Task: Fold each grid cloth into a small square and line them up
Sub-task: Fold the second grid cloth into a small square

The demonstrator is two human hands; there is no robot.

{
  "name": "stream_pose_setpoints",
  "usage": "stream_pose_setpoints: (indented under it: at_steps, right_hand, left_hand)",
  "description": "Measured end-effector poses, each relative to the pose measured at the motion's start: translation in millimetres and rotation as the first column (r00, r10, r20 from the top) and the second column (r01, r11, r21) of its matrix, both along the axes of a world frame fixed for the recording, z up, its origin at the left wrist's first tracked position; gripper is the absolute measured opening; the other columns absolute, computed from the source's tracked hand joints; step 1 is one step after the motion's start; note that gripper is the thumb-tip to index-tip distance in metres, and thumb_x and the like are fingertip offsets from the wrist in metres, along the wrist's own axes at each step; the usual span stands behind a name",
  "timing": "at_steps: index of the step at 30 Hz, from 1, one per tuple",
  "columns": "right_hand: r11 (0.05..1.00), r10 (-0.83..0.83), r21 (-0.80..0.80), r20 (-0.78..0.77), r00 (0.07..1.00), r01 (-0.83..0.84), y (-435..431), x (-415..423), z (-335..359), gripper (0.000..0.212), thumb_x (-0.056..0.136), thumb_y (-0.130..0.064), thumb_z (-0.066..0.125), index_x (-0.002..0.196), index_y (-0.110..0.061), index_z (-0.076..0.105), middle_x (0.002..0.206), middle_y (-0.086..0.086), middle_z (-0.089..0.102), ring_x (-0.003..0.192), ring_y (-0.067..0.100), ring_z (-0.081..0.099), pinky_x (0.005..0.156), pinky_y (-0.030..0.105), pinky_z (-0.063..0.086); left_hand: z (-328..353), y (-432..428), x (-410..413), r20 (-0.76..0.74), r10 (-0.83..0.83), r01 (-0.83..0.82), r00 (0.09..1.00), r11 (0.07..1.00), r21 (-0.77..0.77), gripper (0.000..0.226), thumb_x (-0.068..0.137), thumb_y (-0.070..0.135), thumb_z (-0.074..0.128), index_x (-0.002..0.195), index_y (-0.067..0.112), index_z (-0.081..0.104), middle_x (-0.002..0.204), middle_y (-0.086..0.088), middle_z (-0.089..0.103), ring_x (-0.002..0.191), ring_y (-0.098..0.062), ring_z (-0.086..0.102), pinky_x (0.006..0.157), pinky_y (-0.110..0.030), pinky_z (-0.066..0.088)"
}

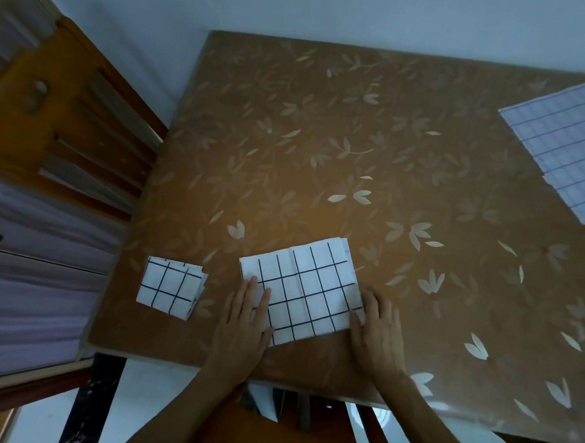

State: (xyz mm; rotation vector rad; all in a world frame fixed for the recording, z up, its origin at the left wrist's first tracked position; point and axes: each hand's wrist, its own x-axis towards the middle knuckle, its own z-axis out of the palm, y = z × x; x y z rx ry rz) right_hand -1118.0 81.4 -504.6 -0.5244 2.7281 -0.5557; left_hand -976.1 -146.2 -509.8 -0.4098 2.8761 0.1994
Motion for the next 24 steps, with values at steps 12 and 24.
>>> stream_pose_setpoints:
  at_steps: [12,24]
  right_hand:
    - [0.862,-0.283,-0.11,0.706,0.649,0.495,-10,16,24,0.022,0.085,-0.024,0.069,0.106,-0.018,0.064,0.093,0.0,0.071,0.078,0.015,0.069,0.056,0.024,0.051]
    - [0.574,-0.013,-0.456,0.825,0.564,0.68,-35,18,94,0.032,0.092,-0.016,0.067,0.121,-0.011,0.054,0.085,0.011,0.072,0.063,0.018,0.066,0.058,0.03,0.049]
  left_hand:
    - [24,38,-14,0.191,-0.092,0.061,0.977,0.984,0.166,0.089,0.092,0.059,0.049,0.158,0.023,0.002,0.166,-0.013,-0.006,0.153,-0.032,-0.006,0.124,-0.048,0.008]
    - [59,27,-27,-0.187,0.106,-0.044,0.977,0.95,0.308,0.051,0.096,0.004,0.051,0.145,0.018,0.047,0.141,-0.003,0.058,0.127,-0.02,0.055,0.108,-0.033,0.044]
